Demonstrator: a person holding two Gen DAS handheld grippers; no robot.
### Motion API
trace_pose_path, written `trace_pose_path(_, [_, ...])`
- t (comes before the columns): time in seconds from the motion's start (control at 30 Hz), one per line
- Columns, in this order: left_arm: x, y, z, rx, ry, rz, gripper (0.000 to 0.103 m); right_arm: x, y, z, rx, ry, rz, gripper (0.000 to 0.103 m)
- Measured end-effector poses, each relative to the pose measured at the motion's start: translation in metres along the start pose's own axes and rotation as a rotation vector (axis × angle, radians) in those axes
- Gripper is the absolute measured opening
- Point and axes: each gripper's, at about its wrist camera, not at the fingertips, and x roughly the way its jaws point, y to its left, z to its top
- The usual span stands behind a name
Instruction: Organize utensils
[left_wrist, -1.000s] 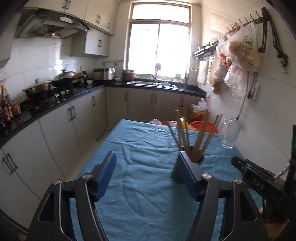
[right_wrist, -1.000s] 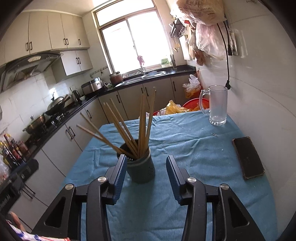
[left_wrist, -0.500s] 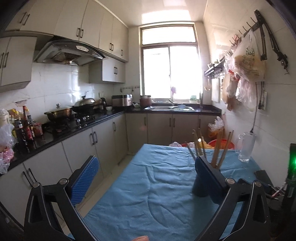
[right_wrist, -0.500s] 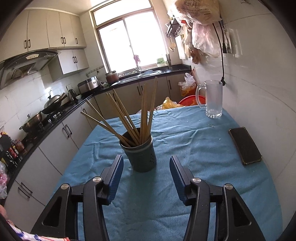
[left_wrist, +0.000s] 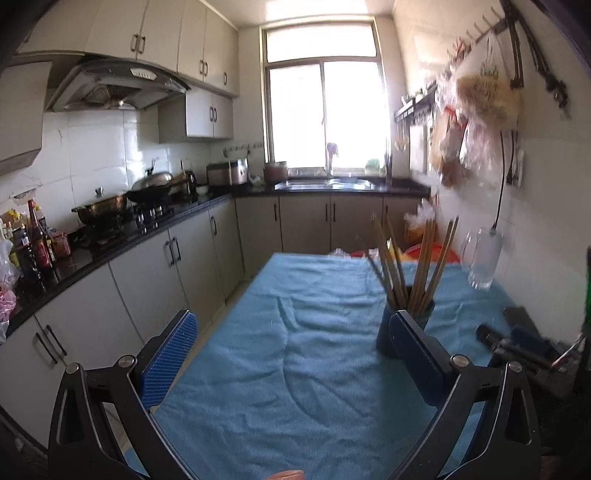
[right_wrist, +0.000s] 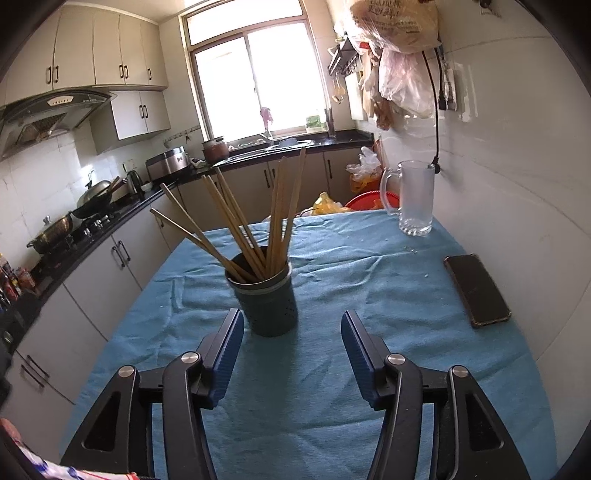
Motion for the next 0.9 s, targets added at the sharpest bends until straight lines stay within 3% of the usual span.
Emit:
trace_pose_path(0.27, [0.026, -0.010, -0.015, 0.010, 0.123, -0.011, 0.103, 0.000, 0.001, -0.004, -0.032, -0.005, -0.025, 0.064])
trace_pose_path(0.9, [0.047, -0.013, -0.030, 0.020, 0.209, -0.034, 0.103, 0.013, -0.005, -0.012, -0.039, 0.029, -0.059, 0.067])
